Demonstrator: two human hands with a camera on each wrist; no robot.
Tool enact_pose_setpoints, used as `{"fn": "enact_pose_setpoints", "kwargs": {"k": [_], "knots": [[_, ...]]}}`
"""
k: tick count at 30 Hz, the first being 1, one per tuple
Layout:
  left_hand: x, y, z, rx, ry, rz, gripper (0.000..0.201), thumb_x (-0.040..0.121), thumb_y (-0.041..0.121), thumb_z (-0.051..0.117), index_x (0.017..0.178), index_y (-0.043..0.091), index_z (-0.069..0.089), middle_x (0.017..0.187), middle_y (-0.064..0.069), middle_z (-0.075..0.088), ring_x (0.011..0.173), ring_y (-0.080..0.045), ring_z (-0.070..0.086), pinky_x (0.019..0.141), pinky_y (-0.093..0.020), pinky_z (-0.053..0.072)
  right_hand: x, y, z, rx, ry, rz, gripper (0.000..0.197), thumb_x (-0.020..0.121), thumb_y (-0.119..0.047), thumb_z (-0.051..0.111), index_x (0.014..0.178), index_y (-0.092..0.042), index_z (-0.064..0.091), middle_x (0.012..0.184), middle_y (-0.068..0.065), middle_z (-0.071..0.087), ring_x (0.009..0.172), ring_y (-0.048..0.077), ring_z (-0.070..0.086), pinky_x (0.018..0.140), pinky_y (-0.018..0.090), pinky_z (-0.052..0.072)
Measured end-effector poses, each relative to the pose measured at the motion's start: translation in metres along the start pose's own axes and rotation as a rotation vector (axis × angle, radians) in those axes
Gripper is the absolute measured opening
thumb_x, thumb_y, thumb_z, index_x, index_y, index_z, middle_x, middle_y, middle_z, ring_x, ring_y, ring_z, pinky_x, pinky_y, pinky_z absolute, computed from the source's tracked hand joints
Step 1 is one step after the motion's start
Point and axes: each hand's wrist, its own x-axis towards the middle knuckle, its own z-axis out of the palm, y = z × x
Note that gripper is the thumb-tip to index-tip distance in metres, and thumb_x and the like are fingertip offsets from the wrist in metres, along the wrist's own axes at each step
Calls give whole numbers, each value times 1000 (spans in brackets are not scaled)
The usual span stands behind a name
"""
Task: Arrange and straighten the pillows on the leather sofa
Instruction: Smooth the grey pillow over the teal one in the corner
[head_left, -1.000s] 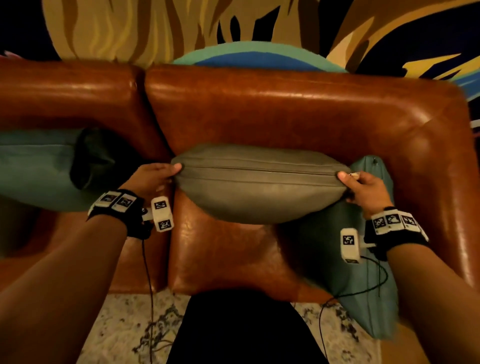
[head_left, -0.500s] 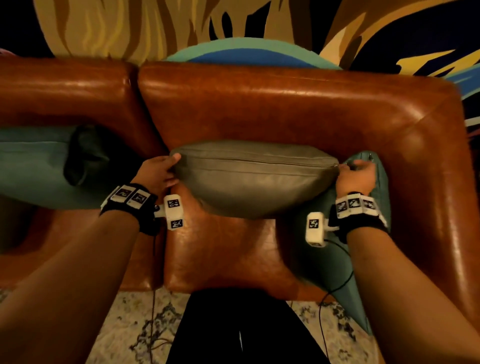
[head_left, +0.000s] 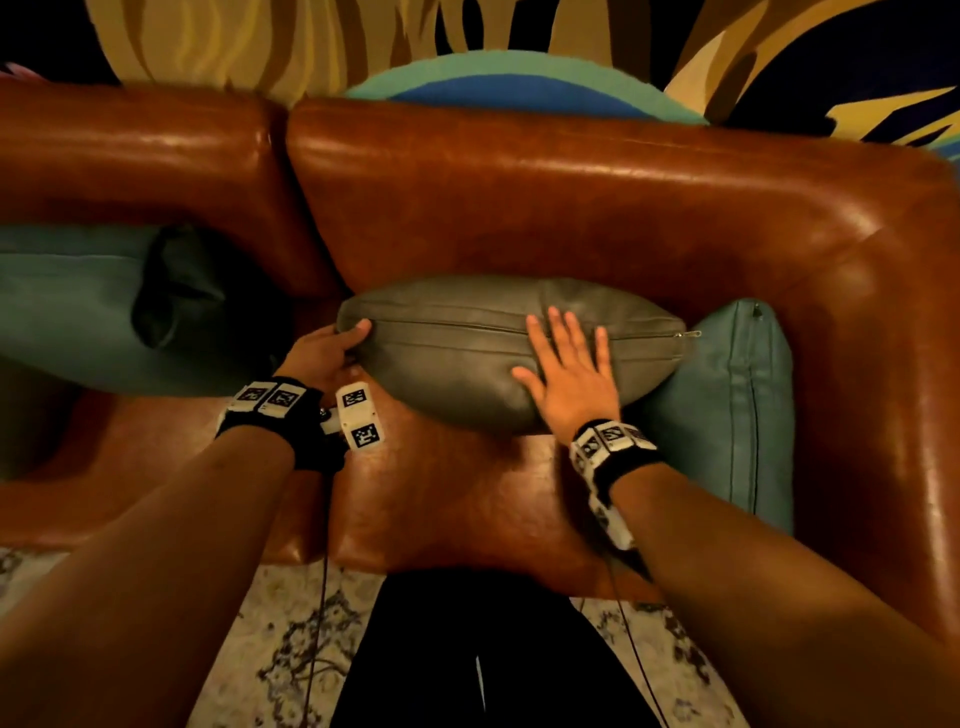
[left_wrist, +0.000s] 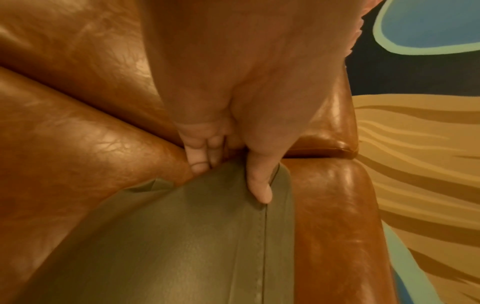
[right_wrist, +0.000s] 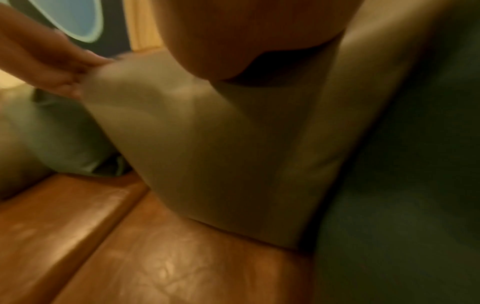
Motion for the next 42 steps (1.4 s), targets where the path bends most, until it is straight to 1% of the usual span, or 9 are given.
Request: {"fn": "enact_pose_setpoints", "kwargs": {"k": [6,8,12,16,23,33,37,39,42], "knots": [[-4,4,9,11,-28,-18,18,100,17,57,118,12,60,103,-5,68,73,-9,73,52,-21,56,-23,66,-9,-54,-54,255,70,98,-61,2,158,-24,-5,167,-4,-4,153,14,-6,121,50,-12],[-5,10,6,24,-35,-38,13,100,17,58,112,12,62,104,-5,68,78,-10,73,55,-23,57,-29,69,-14,-73,-88,319,70,99,-59,0,157,-22,-10,166,-6,-10,152,12,-12,118,54,-17],[-4,24,-2,67,18,-34,34,101,18,56,134,9,56,127,-9,62,115,-24,61,84,-36,54,-24,51,-36,1,-97,371,72,101,-56,11,158,-15,-3,167,2,-2,153,20,-9,121,54,-11],[-17,45,-19,107,24,23,24,106,15,41,122,15,58,121,-9,57,102,-25,58,83,-37,51,-1,-10,-60,137,-69,162,74,102,-54,24,158,-12,1,167,5,-3,153,21,-6,123,42,-5],[-41,84,-172,41,79,130,20,101,13,45,97,22,63,101,-2,60,84,-18,57,76,-32,50,69,-209,-89,236,-45,-162,73,102,-51,33,158,-14,6,167,3,3,154,19,-2,125,37,0],[-59,126,-566,-155,406,182,21,102,14,47,90,23,62,92,-1,62,72,-15,57,66,-29,48,156,-610,-80,265,-181,-493,69,104,-50,31,159,-15,8,167,0,6,154,16,-1,125,34,3],[-58,106,-693,-217,646,146,9,98,10,54,98,15,62,68,1,65,50,-13,60,48,-21,49,178,-755,-58,247,-302,-617,70,104,-43,39,158,-13,9,167,3,6,154,20,1,123,34,7],[-47,86,-741,-187,728,82,17,89,19,59,105,15,65,78,-6,72,66,-24,69,63,-33,60,188,-810,-50,230,-334,-637,72,103,-40,44,159,-16,5,167,3,3,154,22,2,123,35,10],[-19,54,-790,-64,771,-21,48,79,43,60,110,9,71,105,-13,75,95,-31,70,89,-49,58,208,-872,-43,182,-361,-641,79,101,-34,50,158,-16,0,167,5,1,154,22,2,122,34,9]]}}
